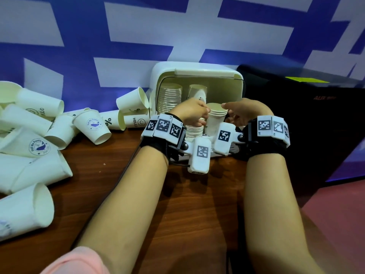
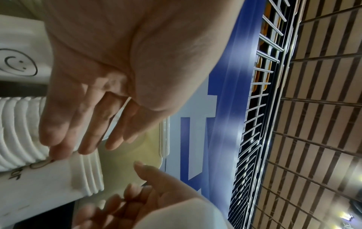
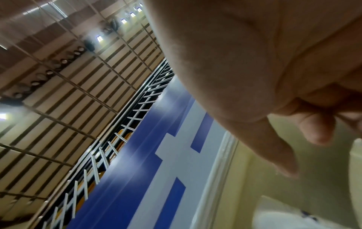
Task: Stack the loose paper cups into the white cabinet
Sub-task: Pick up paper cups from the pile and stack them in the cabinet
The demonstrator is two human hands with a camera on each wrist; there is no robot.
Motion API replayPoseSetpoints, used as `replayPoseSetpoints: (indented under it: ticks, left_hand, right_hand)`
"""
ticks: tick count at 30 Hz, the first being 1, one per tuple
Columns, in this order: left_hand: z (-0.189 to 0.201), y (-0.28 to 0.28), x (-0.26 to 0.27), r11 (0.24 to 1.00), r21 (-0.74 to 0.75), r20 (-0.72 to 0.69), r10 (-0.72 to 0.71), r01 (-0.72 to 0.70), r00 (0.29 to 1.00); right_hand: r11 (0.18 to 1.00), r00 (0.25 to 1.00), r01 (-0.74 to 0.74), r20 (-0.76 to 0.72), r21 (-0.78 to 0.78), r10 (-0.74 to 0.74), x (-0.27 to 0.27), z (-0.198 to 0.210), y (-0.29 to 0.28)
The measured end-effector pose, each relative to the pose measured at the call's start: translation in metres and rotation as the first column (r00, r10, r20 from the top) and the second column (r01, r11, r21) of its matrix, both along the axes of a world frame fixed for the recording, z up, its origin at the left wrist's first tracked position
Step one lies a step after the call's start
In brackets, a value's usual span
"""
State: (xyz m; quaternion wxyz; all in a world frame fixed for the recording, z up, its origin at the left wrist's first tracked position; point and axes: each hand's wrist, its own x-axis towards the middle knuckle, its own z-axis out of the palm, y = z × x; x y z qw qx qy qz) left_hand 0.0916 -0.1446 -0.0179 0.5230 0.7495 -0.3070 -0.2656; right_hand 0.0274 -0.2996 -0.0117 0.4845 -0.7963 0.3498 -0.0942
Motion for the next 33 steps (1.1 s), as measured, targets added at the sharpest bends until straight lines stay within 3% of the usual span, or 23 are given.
replayPoseSetpoints:
  ticks: [5, 10, 18, 22, 27, 33]
  left_hand:
    - [0.011, 0.027, -0.003, 0.999, 0.015, 0.070, 0.036, -0.037, 0.997]
    - [0.032, 0.089, -0.005, 0.990, 0.078, 0.261, 0.094, -0.118, 0.961]
    - [0.039, 0.212, -0.020, 0.885, 0.351, 0.403, 0.151, -0.305, 0.903]
    - [0.035, 0.253, -0.033, 0.740, 0.540, 0.453, 0.145, -0.401, 0.879]
    - [0.013, 0.278, -0.047, 0.318, 0.760, 0.574, 0.079, -0.567, 0.815]
    - [-0.006, 0.285, -0.055, 0.240, 0.790, 0.555, 0.109, -0.564, 0.825]
  right_hand:
    - [0.978, 0.974, -0.208, 0.088, -0.006, 0.208, -0.002, 0.020, 0.028]
    - [0.901, 0.881, -0.430, 0.192, -0.057, 0.432, -0.004, 0.036, 0.079]
    - [0.740, 0.703, -0.660, 0.240, -0.129, 0.669, 0.016, 0.023, 0.182]
    - [0.667, 0.644, -0.739, 0.197, -0.092, 0.740, 0.029, -0.002, 0.228]
    - [0.545, 0.560, -0.828, 0.169, 0.128, 0.811, 0.032, -0.036, 0.269]
    - [0.470, 0.526, -0.820, 0.106, 0.327, 0.844, 0.027, -0.057, 0.292]
